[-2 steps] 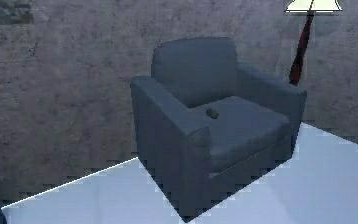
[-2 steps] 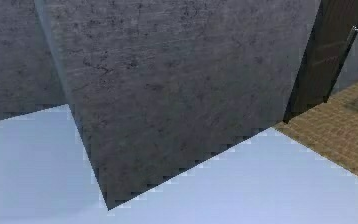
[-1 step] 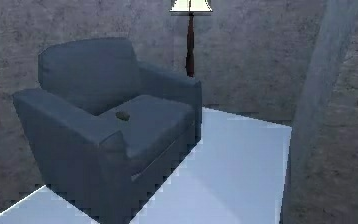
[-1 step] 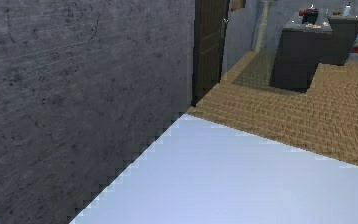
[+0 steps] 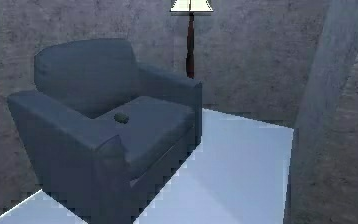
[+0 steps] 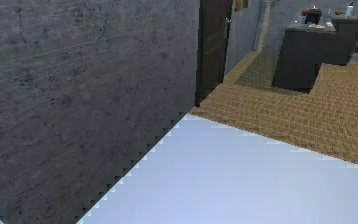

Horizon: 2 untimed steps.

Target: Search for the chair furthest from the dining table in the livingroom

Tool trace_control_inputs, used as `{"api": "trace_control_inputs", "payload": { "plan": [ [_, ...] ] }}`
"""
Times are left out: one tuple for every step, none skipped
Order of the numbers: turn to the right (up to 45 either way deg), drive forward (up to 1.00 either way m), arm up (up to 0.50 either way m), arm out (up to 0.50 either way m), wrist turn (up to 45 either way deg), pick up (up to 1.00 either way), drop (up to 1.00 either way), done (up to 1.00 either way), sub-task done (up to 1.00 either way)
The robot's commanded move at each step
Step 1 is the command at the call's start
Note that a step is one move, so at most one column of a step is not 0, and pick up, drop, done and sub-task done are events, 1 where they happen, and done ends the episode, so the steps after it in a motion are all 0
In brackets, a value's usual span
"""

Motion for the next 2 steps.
{"api": "trace_control_inputs", "payload": {
  "plan": [
    [-15.0, 0.00, 0.00, 0.00, 0.0, 0.00, 0.00, 0.00, 0.00],
    [0.0, 0.00, 0.00, 0.00, 0.0, 0.00, 0.00, 1.00, 0.00]
  ]
}}
